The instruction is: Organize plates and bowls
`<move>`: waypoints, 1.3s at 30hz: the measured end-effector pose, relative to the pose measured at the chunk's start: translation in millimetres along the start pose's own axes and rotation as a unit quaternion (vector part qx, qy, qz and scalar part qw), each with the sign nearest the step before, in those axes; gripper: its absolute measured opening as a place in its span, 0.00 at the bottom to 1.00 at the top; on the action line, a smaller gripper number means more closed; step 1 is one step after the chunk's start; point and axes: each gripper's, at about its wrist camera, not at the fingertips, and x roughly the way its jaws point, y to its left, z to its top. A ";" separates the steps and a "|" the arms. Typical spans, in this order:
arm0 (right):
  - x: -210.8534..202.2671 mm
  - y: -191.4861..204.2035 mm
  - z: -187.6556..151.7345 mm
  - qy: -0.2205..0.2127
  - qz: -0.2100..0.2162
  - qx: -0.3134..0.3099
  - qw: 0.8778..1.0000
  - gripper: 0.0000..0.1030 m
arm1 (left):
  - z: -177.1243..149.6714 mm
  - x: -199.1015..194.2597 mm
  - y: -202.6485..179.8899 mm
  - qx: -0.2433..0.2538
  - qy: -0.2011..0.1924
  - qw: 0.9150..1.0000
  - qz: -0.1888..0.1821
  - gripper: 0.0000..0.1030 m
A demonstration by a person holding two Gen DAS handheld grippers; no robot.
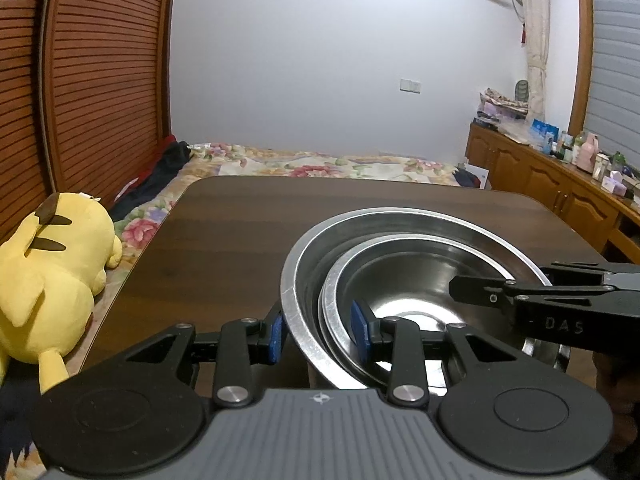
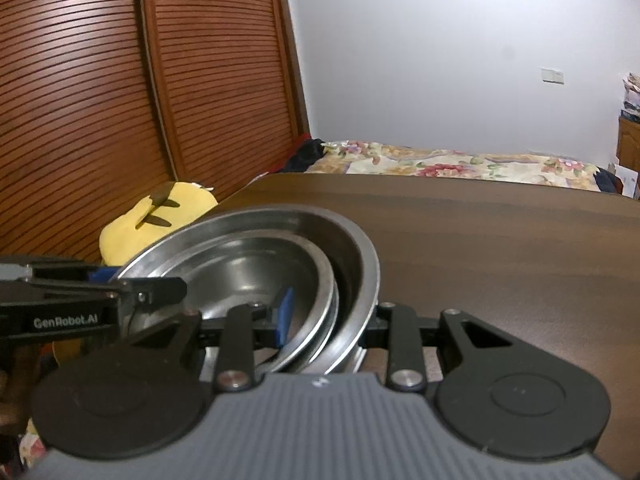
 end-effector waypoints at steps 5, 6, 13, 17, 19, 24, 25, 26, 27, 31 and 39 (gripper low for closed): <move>-1.6 -6.2 2.4 0.009 0.008 0.006 1.000 0.47 | -1.2 -1.0 -3.7 -0.004 0.002 1.000 0.003 0.35; -3.2 -7.4 1.4 0.008 0.007 0.007 1.000 0.49 | -1.1 -1.0 -3.9 -0.004 0.002 1.000 0.005 0.35; -12.5 -9.3 0.5 -0.001 -0.007 0.003 1.000 0.54 | 0.9 -4.8 -1.7 -0.008 -0.003 1.000 0.013 0.54; -20.7 -10.1 3.0 -0.013 -0.010 0.004 1.000 0.58 | 3.4 -9.4 -1.8 -0.010 -0.009 1.000 0.015 0.67; -24.4 -10.8 5.8 -0.020 -0.013 0.003 1.000 0.58 | 5.8 -12.3 -2.5 -0.007 -0.016 1.000 0.020 0.76; -37.0 -11.3 13.0 -0.043 -0.025 -0.007 0.999 0.67 | 14.2 -20.8 -4.6 -0.001 -0.033 0.999 0.023 0.89; -40.1 -11.7 14.6 -0.048 -0.026 -0.008 0.998 0.71 | 15.9 -22.9 -5.5 0.000 -0.040 0.999 0.023 0.94; -42.8 -12.7 16.0 -0.053 -0.027 -0.007 0.998 0.74 | 17.4 -24.6 -6.2 0.001 -0.044 0.999 0.025 0.97; -46.5 -13.9 16.9 -0.058 -0.028 -0.004 0.998 0.75 | 19.3 -26.5 -7.0 0.002 -0.049 0.998 0.027 0.97; -55.2 -20.0 18.1 -0.071 -0.028 0.003 0.997 0.91 | 25.6 -33.2 -13.8 0.006 -0.059 0.998 0.027 1.00; -78.4 -28.5 20.8 -0.085 -0.051 0.011 0.995 1.00 | 34.6 -45.1 -41.9 0.029 -0.070 0.997 0.018 1.00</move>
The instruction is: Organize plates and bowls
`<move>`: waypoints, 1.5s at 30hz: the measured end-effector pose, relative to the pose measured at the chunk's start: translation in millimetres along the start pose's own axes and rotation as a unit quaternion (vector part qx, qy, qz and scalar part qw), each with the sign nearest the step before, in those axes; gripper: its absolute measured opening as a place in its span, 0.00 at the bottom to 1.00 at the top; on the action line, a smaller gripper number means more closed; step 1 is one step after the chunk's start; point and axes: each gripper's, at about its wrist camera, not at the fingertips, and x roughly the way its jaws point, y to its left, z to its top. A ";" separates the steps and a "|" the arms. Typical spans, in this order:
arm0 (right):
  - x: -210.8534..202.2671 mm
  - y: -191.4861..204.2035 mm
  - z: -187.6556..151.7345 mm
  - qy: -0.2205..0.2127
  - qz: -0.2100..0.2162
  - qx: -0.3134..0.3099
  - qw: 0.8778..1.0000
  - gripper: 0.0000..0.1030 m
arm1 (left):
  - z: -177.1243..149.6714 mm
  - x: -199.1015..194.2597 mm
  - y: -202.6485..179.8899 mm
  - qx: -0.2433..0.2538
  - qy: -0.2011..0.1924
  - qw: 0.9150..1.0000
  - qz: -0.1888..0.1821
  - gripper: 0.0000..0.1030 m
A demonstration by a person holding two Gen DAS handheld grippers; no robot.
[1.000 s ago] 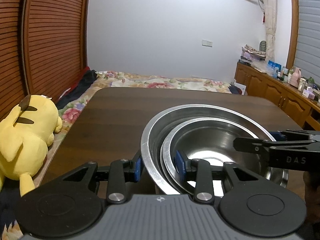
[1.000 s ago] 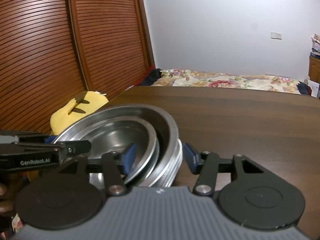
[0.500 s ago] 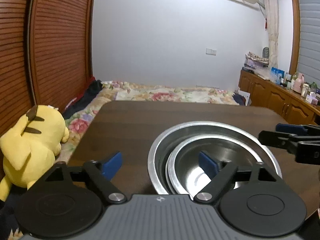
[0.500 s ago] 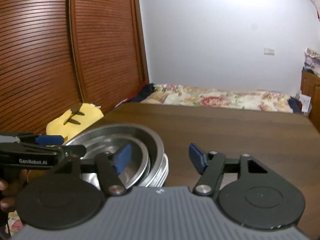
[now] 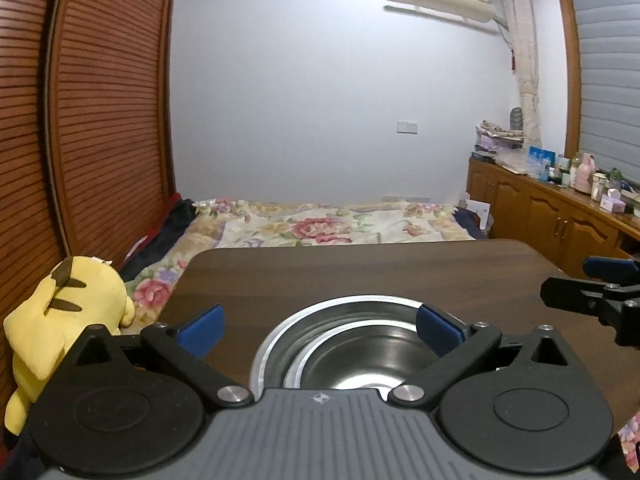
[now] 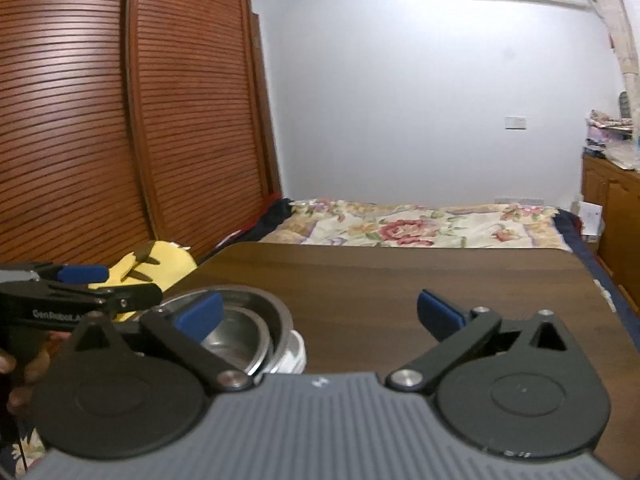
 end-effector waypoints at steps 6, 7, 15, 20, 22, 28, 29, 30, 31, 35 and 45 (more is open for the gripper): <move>-15.8 -6.2 3.2 0.000 -0.046 -0.004 0.999 1.00 | 5.9 -6.0 -17.3 0.022 0.006 1.000 -0.009 1.00; -18.9 -7.6 2.7 0.000 -0.051 -0.004 0.999 1.00 | 6.6 -9.3 -19.6 0.022 0.004 1.000 -0.010 1.00; -43.8 -13.7 2.4 -0.004 -0.064 -0.001 0.998 1.00 | 7.0 -28.6 -30.0 0.011 0.003 1.000 -0.012 1.00; -52.5 -12.7 0.5 -0.007 -0.071 0.005 0.997 1.00 | 0.3 -36.6 -38.4 0.014 0.012 1.000 -0.010 1.00; -53.9 -11.8 -0.9 -0.004 -0.076 0.009 0.997 1.00 | -2.0 -39.6 -40.1 0.014 0.013 1.000 -0.011 1.00; -58.9 -8.7 -5.9 -0.002 -0.089 0.012 0.996 1.00 | -5.0 -42.9 -41.1 0.020 0.013 1.000 -0.012 1.00; -60.2 -8.4 -6.8 -0.001 -0.089 0.012 0.996 1.00 | -5.4 -43.1 -41.3 0.020 0.013 1.000 -0.011 1.00; -61.0 -8.4 -7.9 -0.001 -0.089 0.014 0.996 1.00 | -6.1 -43.5 -41.6 0.020 0.013 1.000 -0.009 1.00; -61.1 -8.5 -8.7 0.000 -0.090 0.014 0.996 1.00 | -7.3 -44.2 -42.3 0.020 0.012 1.000 -0.008 1.00; -62.2 -9.5 -12.4 0.003 -0.099 0.011 0.995 1.00 | -15.6 -47.1 -44.9 0.016 0.013 1.000 -0.002 1.00; -56.1 -10.4 -27.0 0.019 -0.114 0.015 0.993 1.00 | -31.5 -39.3 -44.0 0.008 0.027 1.000 0.010 1.00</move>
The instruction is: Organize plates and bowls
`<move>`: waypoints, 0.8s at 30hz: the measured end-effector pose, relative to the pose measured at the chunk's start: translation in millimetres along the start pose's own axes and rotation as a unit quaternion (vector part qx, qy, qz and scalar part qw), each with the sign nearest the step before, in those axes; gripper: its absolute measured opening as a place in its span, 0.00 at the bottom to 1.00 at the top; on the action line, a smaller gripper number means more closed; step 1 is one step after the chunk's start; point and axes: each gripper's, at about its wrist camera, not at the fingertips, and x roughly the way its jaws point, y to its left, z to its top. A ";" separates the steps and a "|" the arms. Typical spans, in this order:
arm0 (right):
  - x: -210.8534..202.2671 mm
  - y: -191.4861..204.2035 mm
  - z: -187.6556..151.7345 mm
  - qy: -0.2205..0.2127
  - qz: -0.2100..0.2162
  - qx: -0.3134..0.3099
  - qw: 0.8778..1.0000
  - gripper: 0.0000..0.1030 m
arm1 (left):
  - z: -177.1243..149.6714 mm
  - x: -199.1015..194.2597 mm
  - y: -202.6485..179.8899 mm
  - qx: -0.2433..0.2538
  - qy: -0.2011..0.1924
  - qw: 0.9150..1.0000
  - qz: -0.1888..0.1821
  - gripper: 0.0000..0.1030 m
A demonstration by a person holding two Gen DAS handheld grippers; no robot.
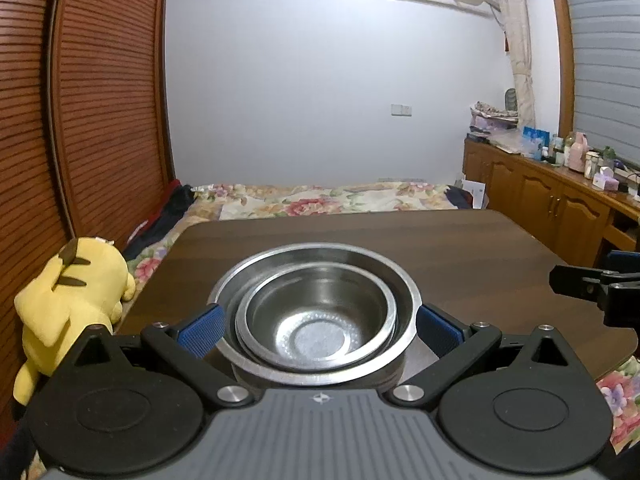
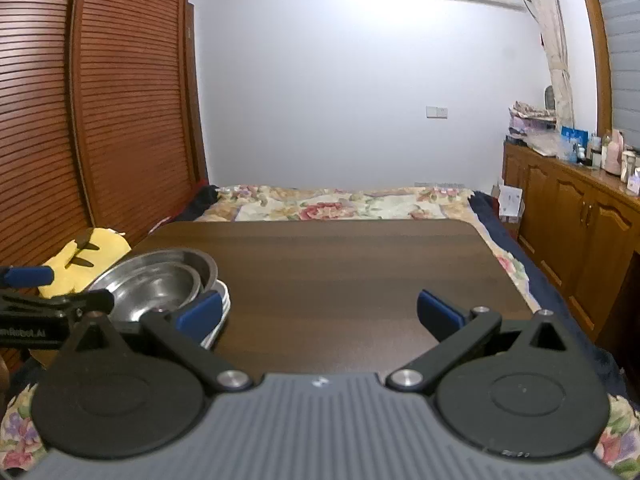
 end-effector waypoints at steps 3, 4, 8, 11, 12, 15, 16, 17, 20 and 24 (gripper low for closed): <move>1.9 -0.3 -3.7 0.003 -0.002 0.001 1.000 1.00 | -2.9 2.5 -1.3 0.002 0.003 1.000 0.002 1.00; 2.9 -0.5 -4.5 0.005 -0.003 0.001 1.000 1.00 | -3.1 3.0 -1.0 0.001 0.004 1.000 0.002 1.00; 2.5 -0.4 -7.3 0.003 -0.007 -0.004 1.000 1.00 | -6.3 5.0 0.2 -0.002 0.006 1.000 0.003 1.00; 4.0 0.3 -10.5 0.006 -0.008 0.001 1.000 1.00 | -9.3 6.1 -0.3 -0.003 0.010 1.000 0.003 1.00; 4.6 0.3 -12.4 0.009 -0.008 0.004 1.000 1.00 | -10.3 6.6 -0.6 -0.002 0.012 1.000 0.003 1.00; 5.3 -0.2 -17.2 0.012 -0.009 0.006 1.000 1.00 | -13.6 8.1 -2.6 0.000 0.016 1.000 0.004 1.00; 5.3 -0.3 -18.8 0.014 -0.009 0.008 1.000 1.00 | -14.8 7.7 -3.2 0.001 0.016 1.000 0.004 1.00; 5.7 -0.4 -20.4 0.015 -0.009 0.009 1.000 1.00 | -15.4 7.5 -4.3 0.003 0.016 1.000 0.004 1.00; 7.9 -1.4 -23.9 0.021 -0.011 0.013 1.000 1.00 | -19.2 7.9 -5.4 0.003 0.020 1.000 0.003 1.00; 9.2 -1.6 -24.9 0.022 -0.013 0.013 1.000 1.00 | -20.5 8.2 -5.4 0.002 0.021 1.000 0.003 1.00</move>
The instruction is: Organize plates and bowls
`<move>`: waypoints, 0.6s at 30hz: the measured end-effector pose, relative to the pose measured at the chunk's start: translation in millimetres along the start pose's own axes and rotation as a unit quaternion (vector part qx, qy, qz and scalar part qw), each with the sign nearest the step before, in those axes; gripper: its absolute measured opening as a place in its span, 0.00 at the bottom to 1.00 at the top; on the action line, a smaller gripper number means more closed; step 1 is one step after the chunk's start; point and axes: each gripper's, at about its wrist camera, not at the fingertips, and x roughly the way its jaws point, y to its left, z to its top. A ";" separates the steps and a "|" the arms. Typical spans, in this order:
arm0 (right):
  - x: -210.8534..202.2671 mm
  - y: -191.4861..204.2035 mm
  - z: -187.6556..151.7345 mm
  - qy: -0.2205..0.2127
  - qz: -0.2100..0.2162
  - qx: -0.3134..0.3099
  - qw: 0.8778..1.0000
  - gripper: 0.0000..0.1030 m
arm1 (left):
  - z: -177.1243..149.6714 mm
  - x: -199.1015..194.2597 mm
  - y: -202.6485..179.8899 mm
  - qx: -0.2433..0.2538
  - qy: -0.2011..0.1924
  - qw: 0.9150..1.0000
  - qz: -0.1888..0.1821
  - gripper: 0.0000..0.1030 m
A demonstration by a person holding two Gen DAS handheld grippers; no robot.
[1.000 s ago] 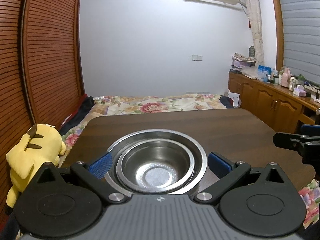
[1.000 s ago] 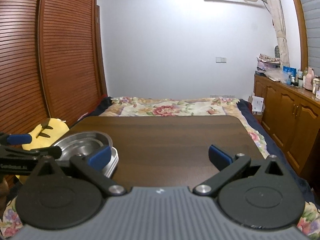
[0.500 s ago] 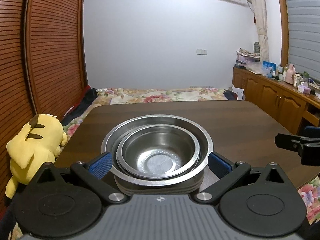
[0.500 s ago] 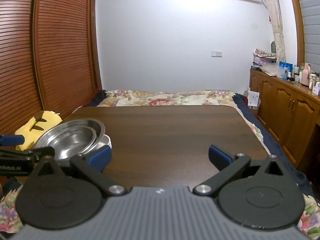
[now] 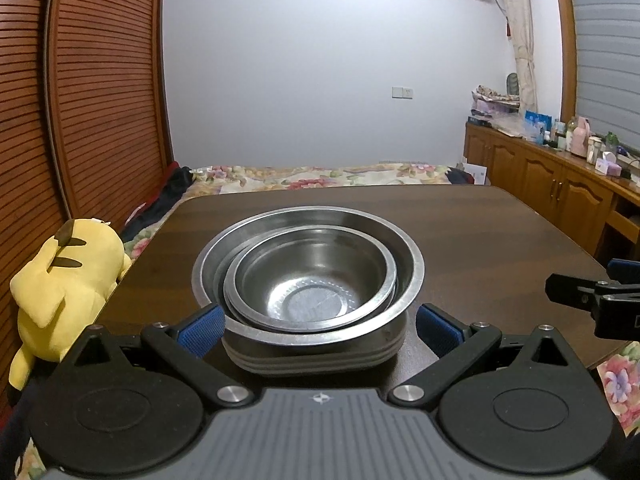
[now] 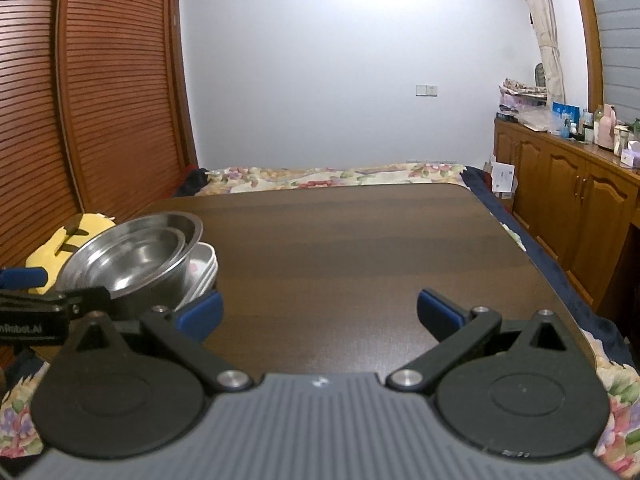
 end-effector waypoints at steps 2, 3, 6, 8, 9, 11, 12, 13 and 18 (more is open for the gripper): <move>-0.5 0.5 -0.4 0.000 -0.001 0.001 1.000 1.00 | 0.3 0.5 0.7 0.000 0.000 1.000 0.000 1.00; -0.2 0.6 -0.6 0.000 -0.001 0.002 1.000 1.00 | 0.3 0.3 0.7 0.000 0.000 1.000 0.000 1.00; -1.1 0.2 -1.0 -0.001 -0.001 0.001 1.000 1.00 | -0.2 0.1 0.5 0.000 0.000 1.000 0.000 1.00; -1.3 0.4 -0.7 -0.001 -0.001 0.000 1.000 1.00 | 0.0 0.0 0.0 -0.001 0.000 1.000 0.000 1.00; -0.6 -0.8 -1.0 -0.001 -0.001 0.001 1.000 1.00 | 0.2 -0.1 -0.1 -0.001 0.000 1.000 0.001 1.00; -0.7 -1.6 -0.8 -0.001 -0.001 0.002 1.000 1.00 | 1.5 -0.2 -0.2 0.000 -0.001 1.000 0.001 1.00; -0.7 -1.8 -0.4 -0.001 -0.001 0.002 1.000 1.00 | 1.7 -0.3 -0.3 0.000 -0.002 1.000 0.001 1.00; -1.1 -1.7 -0.2 -0.002 -0.002 0.002 1.000 1.00 | 1.6 -0.3 0.0 0.000 -0.002 1.000 0.001 1.00; -1.4 -1.4 -0.4 -0.004 -0.001 0.001 1.000 1.00 | 1.0 -0.3 -0.2 0.000 -0.002 1.000 0.001 1.00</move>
